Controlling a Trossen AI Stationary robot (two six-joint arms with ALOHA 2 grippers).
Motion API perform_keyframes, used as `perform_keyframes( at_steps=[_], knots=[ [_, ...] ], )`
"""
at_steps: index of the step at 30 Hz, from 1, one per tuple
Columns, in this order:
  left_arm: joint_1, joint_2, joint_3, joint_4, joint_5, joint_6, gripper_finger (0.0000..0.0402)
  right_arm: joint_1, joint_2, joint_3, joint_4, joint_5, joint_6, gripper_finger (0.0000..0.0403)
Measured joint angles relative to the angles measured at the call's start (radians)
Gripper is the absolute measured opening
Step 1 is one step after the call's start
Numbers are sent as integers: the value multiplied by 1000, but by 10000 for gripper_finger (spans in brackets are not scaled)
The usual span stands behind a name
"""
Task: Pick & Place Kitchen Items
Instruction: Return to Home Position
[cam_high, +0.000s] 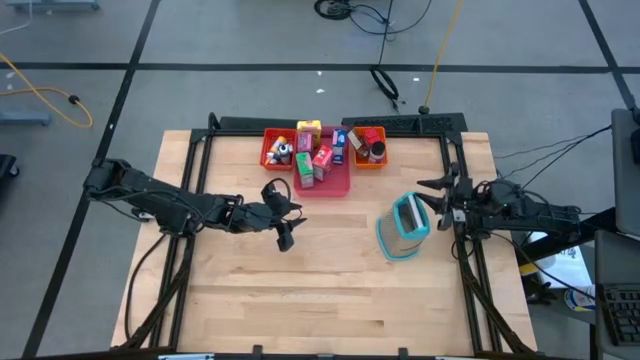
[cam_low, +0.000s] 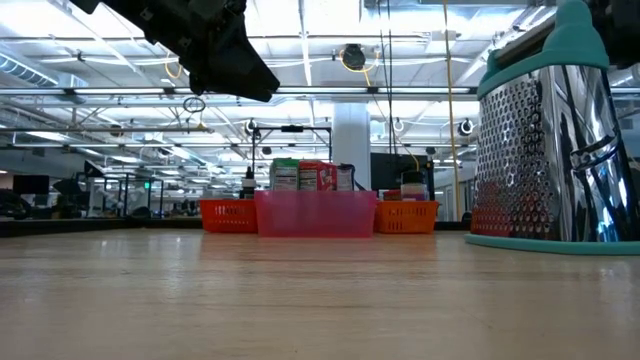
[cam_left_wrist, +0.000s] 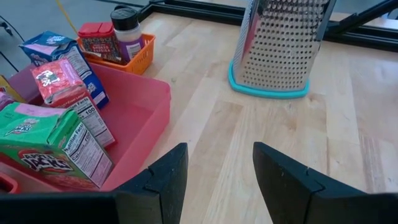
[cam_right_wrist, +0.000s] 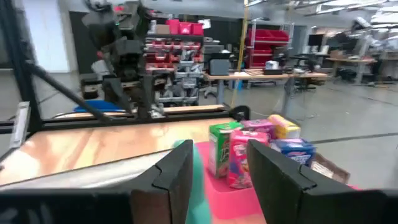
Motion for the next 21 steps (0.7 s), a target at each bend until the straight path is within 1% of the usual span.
perform_keyframes(
  at_steps=[4, 10, 12, 14, 17, 21],
  knots=[
    [0, 0, 0, 0, 0, 1, 184, 0, 0, 0, 10, 25, -9, 137],
    [1, 0, 0, 0, 0, 1, 184, 0, 0, 0, 30, 19, -54, 126],
    [1, 0, 0, 1, 0, 1, 184, 0, 0, -13, 65, 19, -68, 124],
    [1, 0, 0, 2, 0, 3, 184, 0, 0, -48, 148, 17, -84, 121],
    [1, 0, 0, 10, 0, 7, 184, 0, 0, -121, 321, -7, -133, 118],
    [1, 0, 0, 10, 0, 3, 184, 0, 0, -209, 534, -7, -180, 112]
  ],
)
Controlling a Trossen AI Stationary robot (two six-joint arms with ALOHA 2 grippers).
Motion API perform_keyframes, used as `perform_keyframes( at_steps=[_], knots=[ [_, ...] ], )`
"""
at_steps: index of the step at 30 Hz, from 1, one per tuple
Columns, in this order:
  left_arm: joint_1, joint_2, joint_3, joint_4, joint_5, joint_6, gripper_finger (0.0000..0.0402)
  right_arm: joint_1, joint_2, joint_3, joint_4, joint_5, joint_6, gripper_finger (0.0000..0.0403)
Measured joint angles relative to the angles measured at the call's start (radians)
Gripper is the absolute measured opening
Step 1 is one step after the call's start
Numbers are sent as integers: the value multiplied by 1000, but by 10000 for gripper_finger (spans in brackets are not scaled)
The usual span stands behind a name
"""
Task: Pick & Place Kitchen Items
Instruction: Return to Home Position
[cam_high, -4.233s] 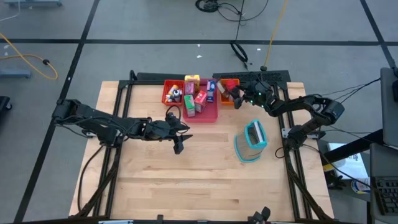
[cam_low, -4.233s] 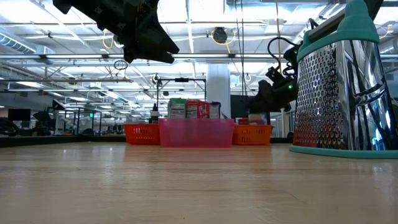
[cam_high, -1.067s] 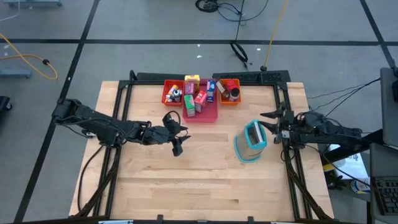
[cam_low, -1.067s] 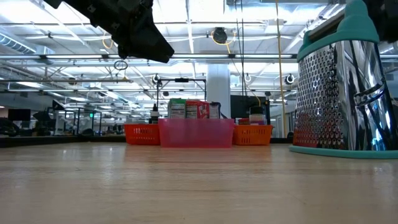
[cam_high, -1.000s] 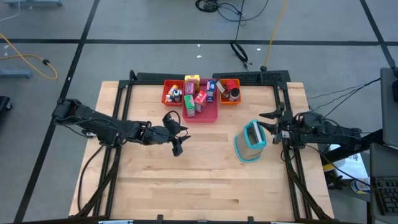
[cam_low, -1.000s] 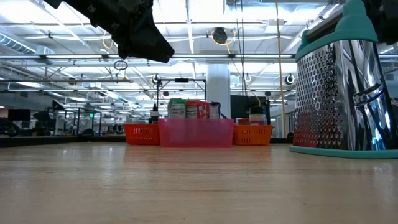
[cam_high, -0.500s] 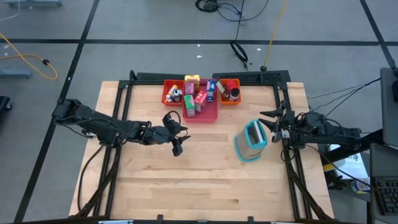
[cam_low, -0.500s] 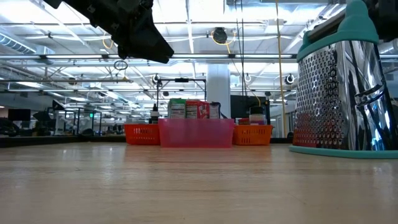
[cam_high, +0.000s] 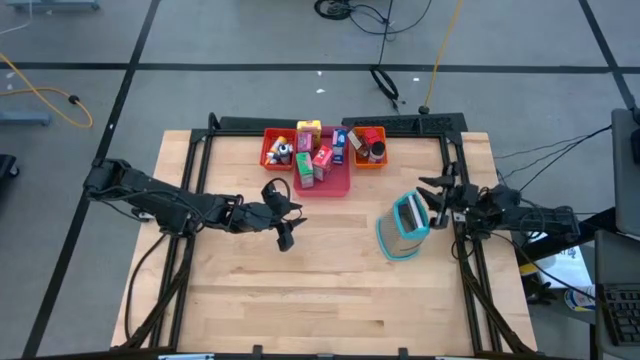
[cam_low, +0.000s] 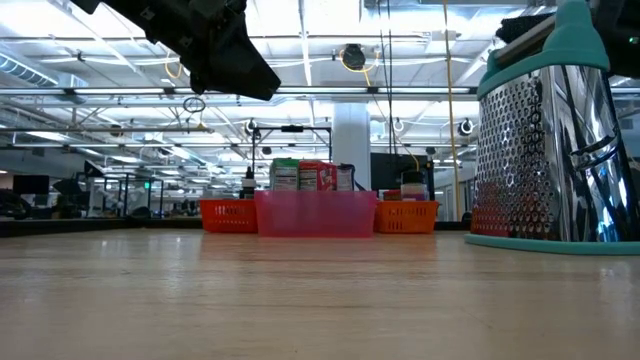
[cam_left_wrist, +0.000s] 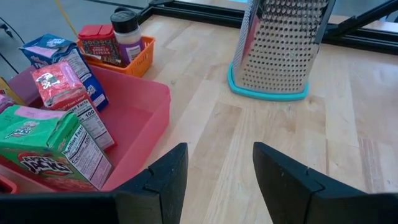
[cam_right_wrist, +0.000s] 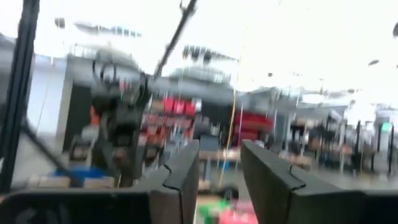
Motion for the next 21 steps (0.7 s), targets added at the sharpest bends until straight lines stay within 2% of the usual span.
perform_keyframes(
  at_steps=[4, 6, 15, 21],
  knots=[
    [0, 0, 0, 0, 0, -4, 184, 0, 3, -99, 293, -36, -25, 106],
    [0, 0, 0, -1, 0, -4, 184, 0, -1, -107, 370, -54, -40, 104],
    [0, 0, 0, -4, 0, 12, 184, 0, 9, -111, 204, -54, 11, 102],
    [0, 0, 0, 1, 0, 14, 184, 0, 9, -113, 173, -54, 59, 102]
  ],
)
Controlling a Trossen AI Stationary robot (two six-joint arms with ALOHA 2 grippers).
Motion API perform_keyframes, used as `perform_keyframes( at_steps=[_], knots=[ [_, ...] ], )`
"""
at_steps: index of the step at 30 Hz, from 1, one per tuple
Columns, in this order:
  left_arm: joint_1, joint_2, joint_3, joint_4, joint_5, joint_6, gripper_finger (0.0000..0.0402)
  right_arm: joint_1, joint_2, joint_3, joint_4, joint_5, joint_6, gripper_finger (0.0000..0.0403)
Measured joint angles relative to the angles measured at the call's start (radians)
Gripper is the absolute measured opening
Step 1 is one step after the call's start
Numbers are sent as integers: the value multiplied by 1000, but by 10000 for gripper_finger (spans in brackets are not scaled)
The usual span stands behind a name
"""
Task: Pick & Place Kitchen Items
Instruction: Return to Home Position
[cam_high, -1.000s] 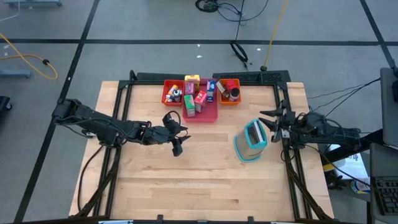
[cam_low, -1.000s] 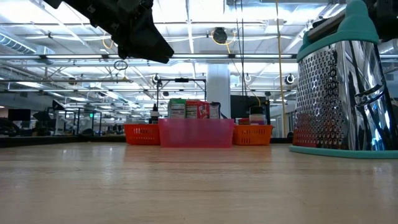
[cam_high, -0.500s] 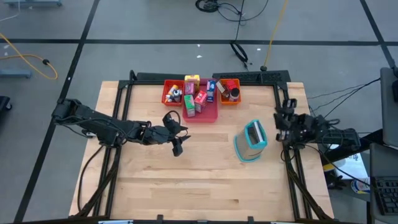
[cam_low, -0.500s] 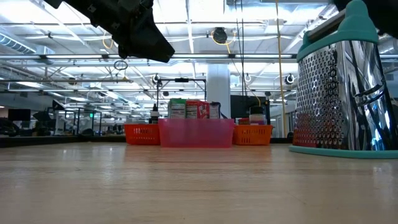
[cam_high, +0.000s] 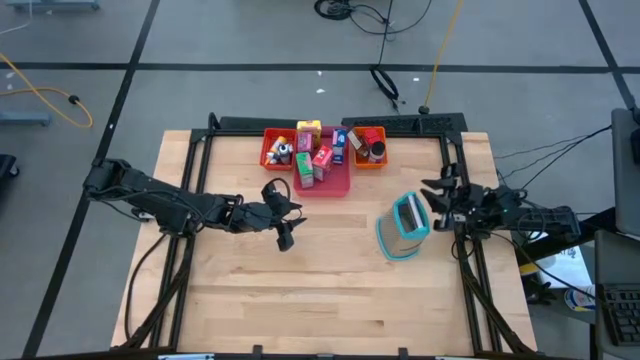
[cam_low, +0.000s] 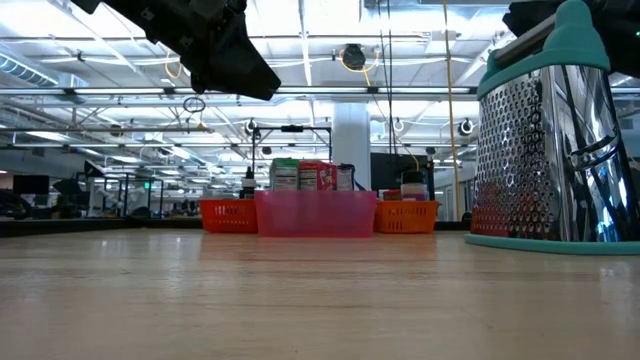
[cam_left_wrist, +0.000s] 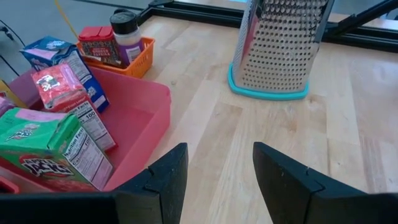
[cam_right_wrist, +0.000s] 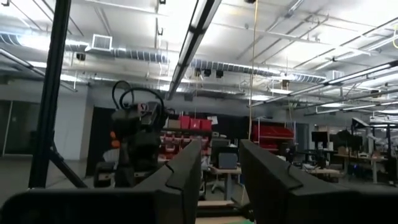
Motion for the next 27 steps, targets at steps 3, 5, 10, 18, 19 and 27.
perform_keyframes(
  at_steps=[3, 5, 10, 18, 19, 27],
  knots=[
    [0, 0, 0, -1, 0, -2, 184, 0, -1, -1, 5, 1, 3, 102],
    [0, 0, 0, -1, 0, 1, 184, 0, 0, -1, 2, 1, 3, 102],
    [0, 0, 0, -11, 0, 3, 184, 0, -1, -1, -2, 1, 3, 102],
    [-22, 0, 0, -49, -44, 41, 184, 0, 0, -2, -2, 1, 3, 102],
    [-29, -3, 0, -70, -45, 50, 184, 0, 0, -2, -2, 1, 3, 102],
    [-35, -186, -167, -2, -76, -3, 184, 0, 0, -2, -3, 1, 3, 102]
  ],
)
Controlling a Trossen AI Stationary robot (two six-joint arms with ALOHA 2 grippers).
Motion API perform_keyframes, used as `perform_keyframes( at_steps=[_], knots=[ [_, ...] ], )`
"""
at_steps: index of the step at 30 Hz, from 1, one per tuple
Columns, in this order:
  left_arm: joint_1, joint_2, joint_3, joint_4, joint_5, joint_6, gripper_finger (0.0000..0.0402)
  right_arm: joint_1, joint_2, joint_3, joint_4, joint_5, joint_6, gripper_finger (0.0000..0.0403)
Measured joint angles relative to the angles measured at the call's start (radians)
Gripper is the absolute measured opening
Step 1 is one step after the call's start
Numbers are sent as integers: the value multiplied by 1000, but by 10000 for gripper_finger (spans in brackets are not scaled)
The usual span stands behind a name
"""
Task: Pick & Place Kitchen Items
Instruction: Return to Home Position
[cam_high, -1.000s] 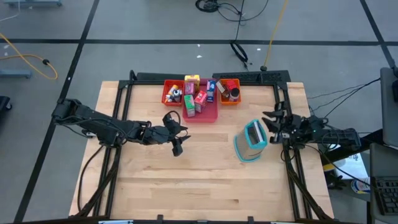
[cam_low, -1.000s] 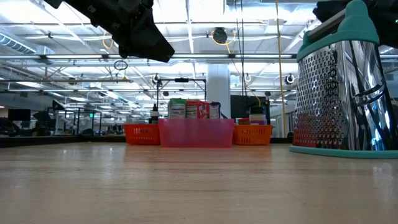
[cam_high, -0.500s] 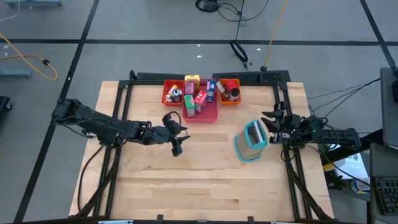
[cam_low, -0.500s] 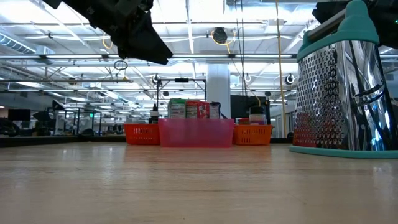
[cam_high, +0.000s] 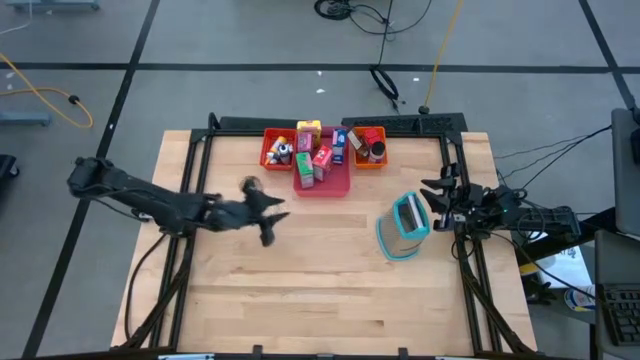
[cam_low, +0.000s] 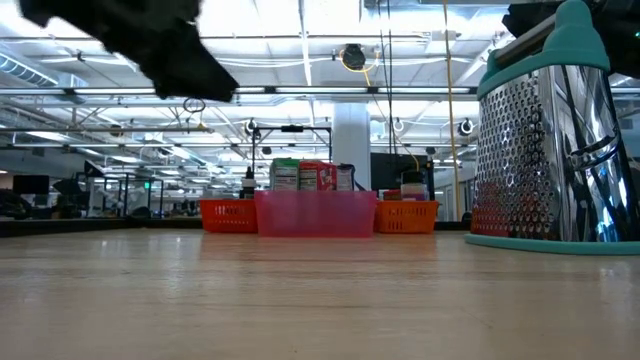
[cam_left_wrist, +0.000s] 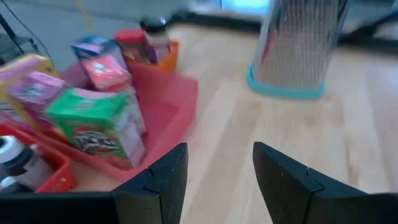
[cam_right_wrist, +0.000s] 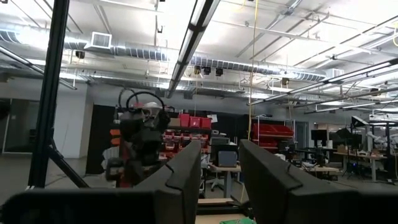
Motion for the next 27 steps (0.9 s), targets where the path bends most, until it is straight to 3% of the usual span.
perform_keyframes(
  at_steps=[4, 8, 12, 17, 19, 27],
  knots=[
    [-38, -188, -166, 186, 2, 83, 184, 0, 0, 0, 0, 0, 0, 102],
    [-63, -370, -339, 365, -66, 169, 184, 0, 0, 0, 0, 0, 0, 102],
    [-77, -494, -471, 466, -83, 209, 184, 0, 1, 0, -10, 0, 0, 102],
    [-76, -640, -620, 434, -225, 101, 184, 0, 0, 0, -16, 0, -7, 102],
    [-79, -681, -611, 353, -232, 37, 184, 0, 1, 0, -15, 0, -7, 102],
    [-78, -700, -618, 341, -231, 37, 184, 0, 1, 0, -22, 1, -7, 102]
  ],
)
